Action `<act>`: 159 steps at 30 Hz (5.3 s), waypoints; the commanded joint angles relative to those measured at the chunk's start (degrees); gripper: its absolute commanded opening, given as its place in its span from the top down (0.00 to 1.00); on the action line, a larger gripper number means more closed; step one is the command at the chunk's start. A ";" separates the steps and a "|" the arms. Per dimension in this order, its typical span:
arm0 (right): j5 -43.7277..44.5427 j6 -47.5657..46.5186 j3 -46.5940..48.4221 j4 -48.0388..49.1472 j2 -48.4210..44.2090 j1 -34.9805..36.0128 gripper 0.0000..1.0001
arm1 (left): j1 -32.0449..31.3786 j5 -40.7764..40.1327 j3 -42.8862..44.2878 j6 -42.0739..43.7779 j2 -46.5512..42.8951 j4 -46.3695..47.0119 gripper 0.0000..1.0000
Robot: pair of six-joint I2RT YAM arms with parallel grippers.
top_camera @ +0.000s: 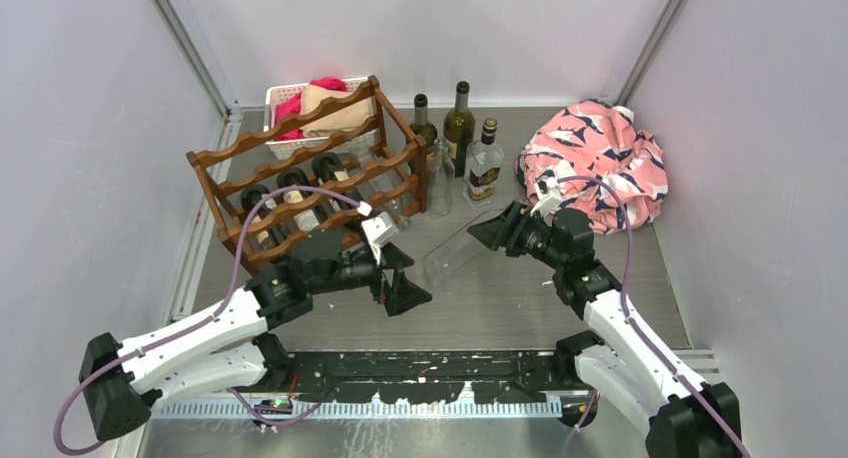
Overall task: Put the wine bottle on the wine rack
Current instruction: Pick up the wine bottle from the center of the board.
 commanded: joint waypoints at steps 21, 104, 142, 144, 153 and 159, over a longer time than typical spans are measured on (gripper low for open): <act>-3.29 6.84 -1.88 13.72 2.07 -0.12 0.99 | -3.56 -15.92 -5.37 -0.25 4.60 13.29 0.00; -3.96 9.16 -4.18 18.53 5.04 -0.12 0.99 | 3.73 2.51 8.64 9.64 20.90 6.62 0.02; -5.12 10.02 -4.53 21.10 7.32 -0.07 0.99 | 3.76 5.99 7.83 25.07 35.46 13.85 0.95; -5.17 10.06 -4.61 21.28 7.44 -0.10 0.99 | 3.73 6.15 8.06 26.22 34.64 12.52 0.99; -5.60 10.36 -5.05 22.04 8.15 -0.07 0.99 | 3.75 4.97 7.94 28.98 31.54 9.04 1.00; -6.26 10.66 -5.04 22.52 9.14 -0.13 0.97 | 3.74 4.22 7.85 28.87 31.12 8.43 1.00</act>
